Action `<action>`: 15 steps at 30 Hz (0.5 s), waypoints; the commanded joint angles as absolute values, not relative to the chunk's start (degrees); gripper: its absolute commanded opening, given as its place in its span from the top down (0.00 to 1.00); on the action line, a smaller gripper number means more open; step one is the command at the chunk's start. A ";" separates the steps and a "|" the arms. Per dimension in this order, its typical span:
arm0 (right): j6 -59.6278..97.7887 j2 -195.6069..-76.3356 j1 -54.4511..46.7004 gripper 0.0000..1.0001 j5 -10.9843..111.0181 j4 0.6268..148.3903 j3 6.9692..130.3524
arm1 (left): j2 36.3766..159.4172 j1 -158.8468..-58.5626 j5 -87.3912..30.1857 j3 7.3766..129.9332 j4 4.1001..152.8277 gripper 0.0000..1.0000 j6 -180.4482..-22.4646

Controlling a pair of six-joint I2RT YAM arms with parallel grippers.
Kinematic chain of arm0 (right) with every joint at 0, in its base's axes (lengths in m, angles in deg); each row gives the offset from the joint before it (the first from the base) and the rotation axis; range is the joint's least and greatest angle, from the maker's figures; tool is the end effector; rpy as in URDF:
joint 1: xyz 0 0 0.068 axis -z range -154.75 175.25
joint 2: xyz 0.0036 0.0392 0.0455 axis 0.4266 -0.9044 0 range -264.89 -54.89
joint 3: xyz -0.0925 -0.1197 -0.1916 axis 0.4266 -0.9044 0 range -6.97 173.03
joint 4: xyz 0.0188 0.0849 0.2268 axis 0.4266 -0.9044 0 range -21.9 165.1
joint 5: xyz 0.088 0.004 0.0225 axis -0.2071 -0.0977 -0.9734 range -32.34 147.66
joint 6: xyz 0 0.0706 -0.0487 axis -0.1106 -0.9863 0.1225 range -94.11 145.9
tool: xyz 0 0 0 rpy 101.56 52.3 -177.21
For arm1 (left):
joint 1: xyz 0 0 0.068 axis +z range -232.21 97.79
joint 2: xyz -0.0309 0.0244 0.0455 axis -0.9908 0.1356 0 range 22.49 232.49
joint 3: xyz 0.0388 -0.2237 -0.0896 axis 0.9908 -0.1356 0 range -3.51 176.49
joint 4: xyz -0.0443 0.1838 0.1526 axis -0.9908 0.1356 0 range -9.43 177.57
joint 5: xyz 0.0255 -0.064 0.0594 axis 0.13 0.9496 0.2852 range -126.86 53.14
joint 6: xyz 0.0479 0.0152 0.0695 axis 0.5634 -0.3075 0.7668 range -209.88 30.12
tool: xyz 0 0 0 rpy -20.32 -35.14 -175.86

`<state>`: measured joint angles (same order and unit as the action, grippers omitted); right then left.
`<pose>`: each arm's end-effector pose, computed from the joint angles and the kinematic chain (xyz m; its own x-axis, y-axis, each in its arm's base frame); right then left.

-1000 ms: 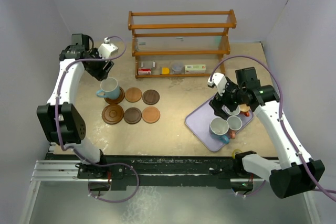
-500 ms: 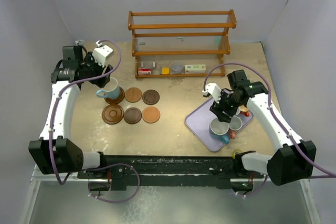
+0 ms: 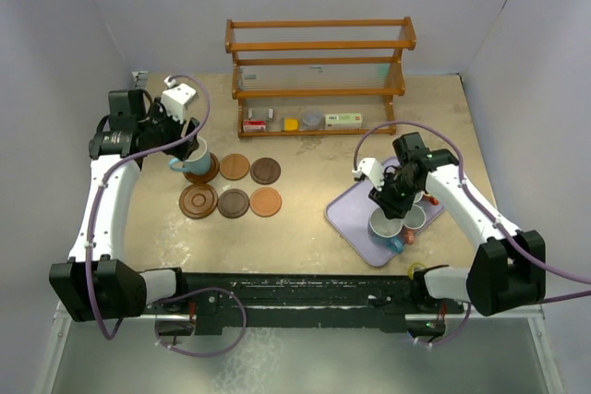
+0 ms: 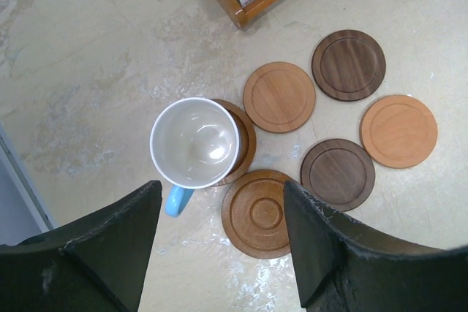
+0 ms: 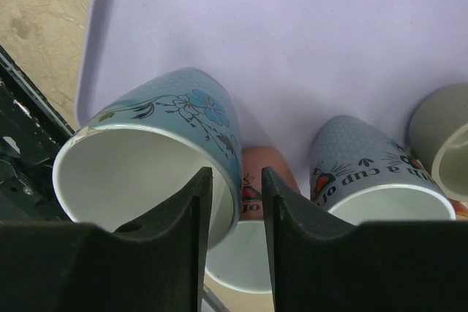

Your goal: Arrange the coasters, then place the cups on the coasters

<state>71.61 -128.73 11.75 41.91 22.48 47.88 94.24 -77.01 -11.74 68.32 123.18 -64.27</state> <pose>0.2223 0.0744 0.1827 -0.4237 -0.8104 -0.4047 -0.8756 0.4809 -0.0462 0.2785 -0.0069 0.2999 -0.5078 0.3468 -0.7886 0.4981 0.8651 0.0597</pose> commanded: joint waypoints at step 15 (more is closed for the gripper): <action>66.56 -126.60 10.34 1.00 35.57 21.88 53.70 | 86.79 -78.97 -7.26 61.25 111.02 0.28 -75.27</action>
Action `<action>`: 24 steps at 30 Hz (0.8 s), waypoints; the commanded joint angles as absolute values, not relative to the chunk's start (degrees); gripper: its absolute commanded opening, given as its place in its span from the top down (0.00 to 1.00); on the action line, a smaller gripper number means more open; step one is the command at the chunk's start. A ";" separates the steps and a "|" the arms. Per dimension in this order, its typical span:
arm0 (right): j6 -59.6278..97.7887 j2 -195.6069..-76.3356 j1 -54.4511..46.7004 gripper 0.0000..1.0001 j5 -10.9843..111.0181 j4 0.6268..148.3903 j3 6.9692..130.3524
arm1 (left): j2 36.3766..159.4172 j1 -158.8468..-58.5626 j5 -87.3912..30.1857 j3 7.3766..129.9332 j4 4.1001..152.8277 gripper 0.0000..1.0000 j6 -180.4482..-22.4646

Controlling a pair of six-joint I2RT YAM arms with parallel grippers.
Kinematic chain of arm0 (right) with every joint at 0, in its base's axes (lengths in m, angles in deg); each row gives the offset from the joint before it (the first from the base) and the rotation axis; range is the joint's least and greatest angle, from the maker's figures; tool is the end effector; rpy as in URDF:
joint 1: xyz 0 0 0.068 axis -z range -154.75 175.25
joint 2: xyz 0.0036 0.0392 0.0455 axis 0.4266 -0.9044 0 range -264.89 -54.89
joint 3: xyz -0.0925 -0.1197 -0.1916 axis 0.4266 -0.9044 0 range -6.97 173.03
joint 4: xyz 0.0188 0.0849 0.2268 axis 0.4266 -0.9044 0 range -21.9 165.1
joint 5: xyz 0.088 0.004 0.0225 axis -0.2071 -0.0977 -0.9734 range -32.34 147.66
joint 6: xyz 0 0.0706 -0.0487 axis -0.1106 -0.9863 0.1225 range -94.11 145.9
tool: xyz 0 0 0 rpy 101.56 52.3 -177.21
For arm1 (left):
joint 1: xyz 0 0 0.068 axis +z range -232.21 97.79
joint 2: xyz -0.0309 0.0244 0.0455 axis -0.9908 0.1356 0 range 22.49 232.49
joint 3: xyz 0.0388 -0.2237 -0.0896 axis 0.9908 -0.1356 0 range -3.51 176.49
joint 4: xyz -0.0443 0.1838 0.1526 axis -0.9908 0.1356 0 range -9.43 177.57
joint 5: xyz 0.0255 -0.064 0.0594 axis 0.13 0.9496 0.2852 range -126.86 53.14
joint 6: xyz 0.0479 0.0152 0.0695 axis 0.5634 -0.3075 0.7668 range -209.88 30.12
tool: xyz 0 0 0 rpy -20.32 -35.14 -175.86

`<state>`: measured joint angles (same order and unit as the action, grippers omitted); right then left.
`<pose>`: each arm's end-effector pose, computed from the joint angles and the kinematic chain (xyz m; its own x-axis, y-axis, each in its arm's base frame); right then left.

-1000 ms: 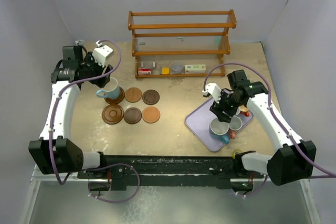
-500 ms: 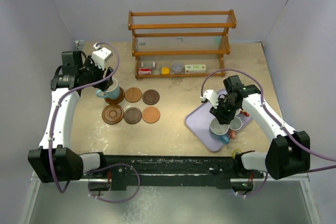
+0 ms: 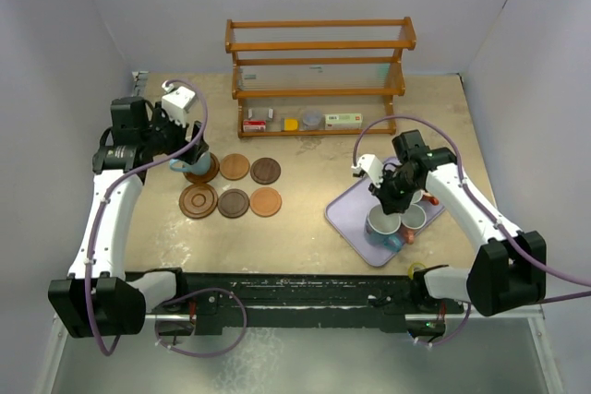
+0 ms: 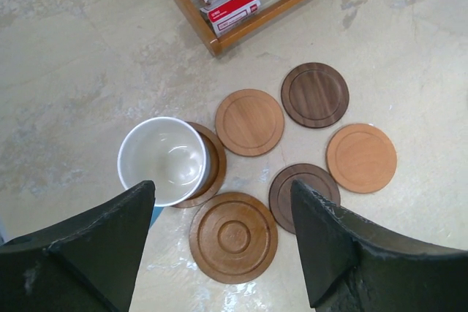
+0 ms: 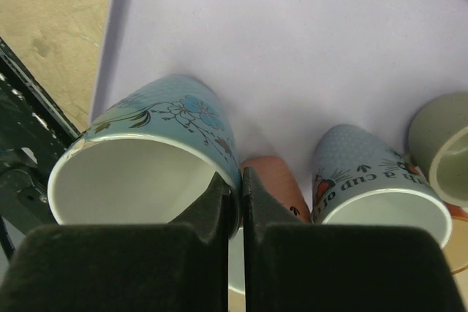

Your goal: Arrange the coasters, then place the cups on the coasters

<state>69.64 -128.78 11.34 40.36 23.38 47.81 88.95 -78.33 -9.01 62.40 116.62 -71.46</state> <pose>0.2231 0.0783 0.1835 -0.4380 -0.7887 -0.4314 -0.8682 0.4955 -0.0243 0.2671 -0.0173 0.3020 -0.4650 0.2485 -0.8497 0.4864 0.8737 -0.0107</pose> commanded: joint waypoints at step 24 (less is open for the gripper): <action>30.15 -136.16 -7.11 1.00 54.45 49.57 77.00 | 91.01 -91.00 -21.28 73.49 111.22 0.24 -81.15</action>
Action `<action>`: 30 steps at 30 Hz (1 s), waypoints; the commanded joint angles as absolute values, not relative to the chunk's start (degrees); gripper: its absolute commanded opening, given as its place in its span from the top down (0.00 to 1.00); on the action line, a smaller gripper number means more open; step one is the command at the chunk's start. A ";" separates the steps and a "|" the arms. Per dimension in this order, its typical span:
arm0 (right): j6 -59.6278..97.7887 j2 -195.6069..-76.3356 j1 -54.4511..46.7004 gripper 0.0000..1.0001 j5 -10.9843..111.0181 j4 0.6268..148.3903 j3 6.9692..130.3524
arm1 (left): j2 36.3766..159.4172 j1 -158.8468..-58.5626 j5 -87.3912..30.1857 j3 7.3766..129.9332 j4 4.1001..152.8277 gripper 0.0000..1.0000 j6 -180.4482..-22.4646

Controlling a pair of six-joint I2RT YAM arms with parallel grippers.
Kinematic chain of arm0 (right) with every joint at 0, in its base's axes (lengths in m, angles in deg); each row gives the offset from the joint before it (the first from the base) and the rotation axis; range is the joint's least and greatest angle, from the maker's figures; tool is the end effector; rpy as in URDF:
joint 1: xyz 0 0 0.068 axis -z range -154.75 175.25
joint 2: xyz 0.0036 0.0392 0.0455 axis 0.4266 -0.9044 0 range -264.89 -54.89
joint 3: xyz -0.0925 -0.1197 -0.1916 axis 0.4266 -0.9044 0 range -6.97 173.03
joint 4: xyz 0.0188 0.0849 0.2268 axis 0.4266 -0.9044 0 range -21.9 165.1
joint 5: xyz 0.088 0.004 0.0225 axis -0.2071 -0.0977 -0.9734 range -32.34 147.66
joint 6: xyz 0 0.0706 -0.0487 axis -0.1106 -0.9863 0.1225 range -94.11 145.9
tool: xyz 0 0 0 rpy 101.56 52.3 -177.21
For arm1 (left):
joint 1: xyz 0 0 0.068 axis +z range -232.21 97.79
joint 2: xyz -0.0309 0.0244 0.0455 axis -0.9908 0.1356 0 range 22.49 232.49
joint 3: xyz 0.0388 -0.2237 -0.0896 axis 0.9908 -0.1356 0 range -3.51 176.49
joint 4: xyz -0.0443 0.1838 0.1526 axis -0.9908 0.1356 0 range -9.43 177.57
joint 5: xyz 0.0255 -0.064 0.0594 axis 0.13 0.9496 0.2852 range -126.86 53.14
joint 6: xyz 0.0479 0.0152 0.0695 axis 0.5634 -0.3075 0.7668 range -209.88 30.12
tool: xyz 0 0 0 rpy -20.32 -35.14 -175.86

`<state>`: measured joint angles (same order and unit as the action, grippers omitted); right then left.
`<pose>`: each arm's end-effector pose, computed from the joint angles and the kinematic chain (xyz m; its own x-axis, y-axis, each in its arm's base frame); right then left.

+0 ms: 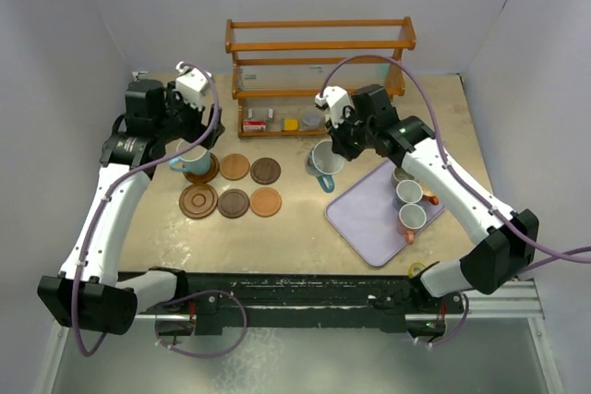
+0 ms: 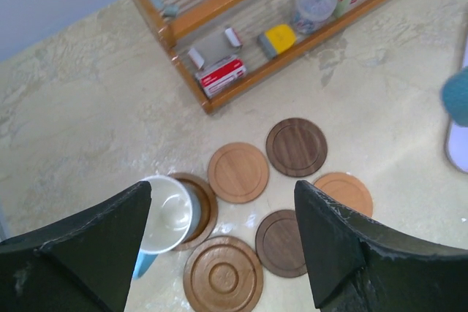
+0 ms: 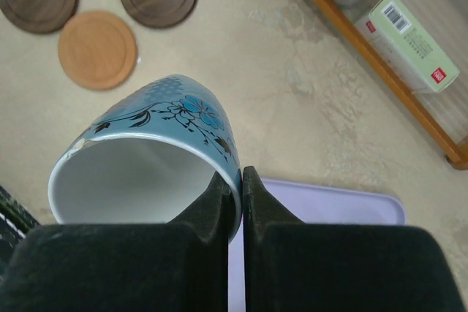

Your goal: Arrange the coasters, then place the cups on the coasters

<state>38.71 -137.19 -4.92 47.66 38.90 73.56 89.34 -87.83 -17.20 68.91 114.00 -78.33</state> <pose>0.2809 0.1784 0.3074 -0.3825 -0.4751 -0.7924 -0.7159 0.6946 -0.0708 0.2708 -0.0522 0.3425 -0.3778 0.2266 -0.8977 0.4737 0.8804 0.0229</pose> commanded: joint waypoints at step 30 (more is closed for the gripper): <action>-1.02 -146.18 -14.49 1.00 95.71 50.24 88.39 | 110.61 -115.63 -34.91 86.91 102.54 0.25 -103.63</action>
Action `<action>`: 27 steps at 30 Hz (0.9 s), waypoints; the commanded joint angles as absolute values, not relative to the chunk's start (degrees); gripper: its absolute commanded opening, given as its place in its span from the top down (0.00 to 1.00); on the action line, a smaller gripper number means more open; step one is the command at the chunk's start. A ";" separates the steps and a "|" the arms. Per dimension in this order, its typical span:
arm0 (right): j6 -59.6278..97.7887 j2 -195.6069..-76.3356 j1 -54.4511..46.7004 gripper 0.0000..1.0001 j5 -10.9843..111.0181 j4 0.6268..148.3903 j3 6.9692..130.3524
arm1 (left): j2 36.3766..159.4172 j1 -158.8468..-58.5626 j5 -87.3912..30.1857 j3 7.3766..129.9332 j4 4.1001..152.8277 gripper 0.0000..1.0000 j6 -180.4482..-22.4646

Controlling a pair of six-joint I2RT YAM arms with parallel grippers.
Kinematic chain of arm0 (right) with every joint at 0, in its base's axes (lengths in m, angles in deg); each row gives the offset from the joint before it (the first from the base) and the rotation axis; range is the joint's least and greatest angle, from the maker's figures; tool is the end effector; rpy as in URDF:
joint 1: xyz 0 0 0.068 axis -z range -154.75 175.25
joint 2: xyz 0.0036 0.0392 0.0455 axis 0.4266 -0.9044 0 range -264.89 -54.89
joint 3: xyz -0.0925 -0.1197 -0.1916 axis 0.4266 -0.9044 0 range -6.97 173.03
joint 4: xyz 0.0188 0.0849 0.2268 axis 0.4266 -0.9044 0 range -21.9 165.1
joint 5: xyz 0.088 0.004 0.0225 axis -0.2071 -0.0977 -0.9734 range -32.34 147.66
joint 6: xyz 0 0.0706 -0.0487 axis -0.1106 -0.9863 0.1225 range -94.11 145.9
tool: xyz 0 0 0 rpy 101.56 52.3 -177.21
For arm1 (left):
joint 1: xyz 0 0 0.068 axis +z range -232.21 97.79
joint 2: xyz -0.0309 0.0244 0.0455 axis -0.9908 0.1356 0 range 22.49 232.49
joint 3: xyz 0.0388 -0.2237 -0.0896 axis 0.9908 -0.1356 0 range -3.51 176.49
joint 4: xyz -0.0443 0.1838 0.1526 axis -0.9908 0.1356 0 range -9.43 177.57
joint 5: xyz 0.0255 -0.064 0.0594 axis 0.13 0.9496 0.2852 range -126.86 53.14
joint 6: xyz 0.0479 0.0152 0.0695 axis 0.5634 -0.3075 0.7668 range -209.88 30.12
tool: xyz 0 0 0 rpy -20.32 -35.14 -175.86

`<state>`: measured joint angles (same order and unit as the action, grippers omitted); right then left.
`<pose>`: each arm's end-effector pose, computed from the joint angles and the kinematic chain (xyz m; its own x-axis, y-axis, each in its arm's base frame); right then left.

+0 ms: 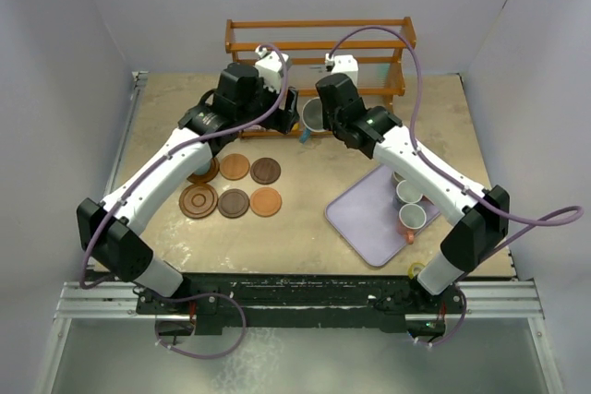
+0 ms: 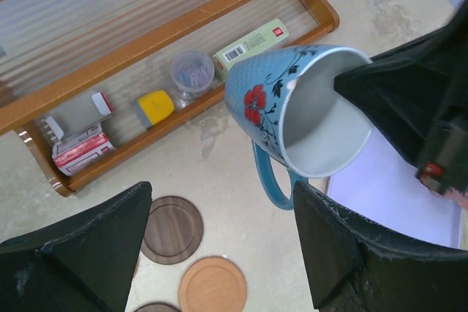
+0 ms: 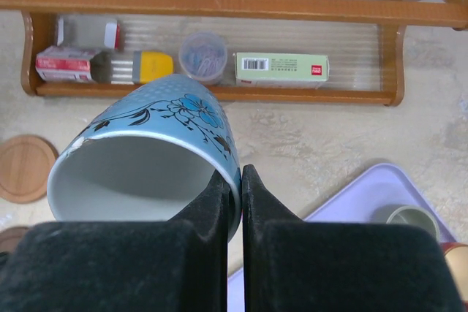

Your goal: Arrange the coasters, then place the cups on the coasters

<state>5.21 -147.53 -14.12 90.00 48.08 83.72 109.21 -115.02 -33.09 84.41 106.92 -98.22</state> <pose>0.3182 0.2087 0.3331 -0.4117 0.0481 -0.9100 -0.0306 0.9973 0.0666 0.3047 -0.2024 0.3485 -0.4390 0.1109 -0.8916 0.5328 0.8311 -0.1590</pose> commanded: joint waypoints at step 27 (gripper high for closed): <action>-3.91 -148.39 -16.44 1.00 96.26 47.17 90.74 | 116.41 -116.81 -34.19 89.46 97.66 0.34 -110.70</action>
<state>-1.42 -149.43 -15.92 94.17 44.32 86.43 115.11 -116.40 -33.29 86.22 100.91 -108.38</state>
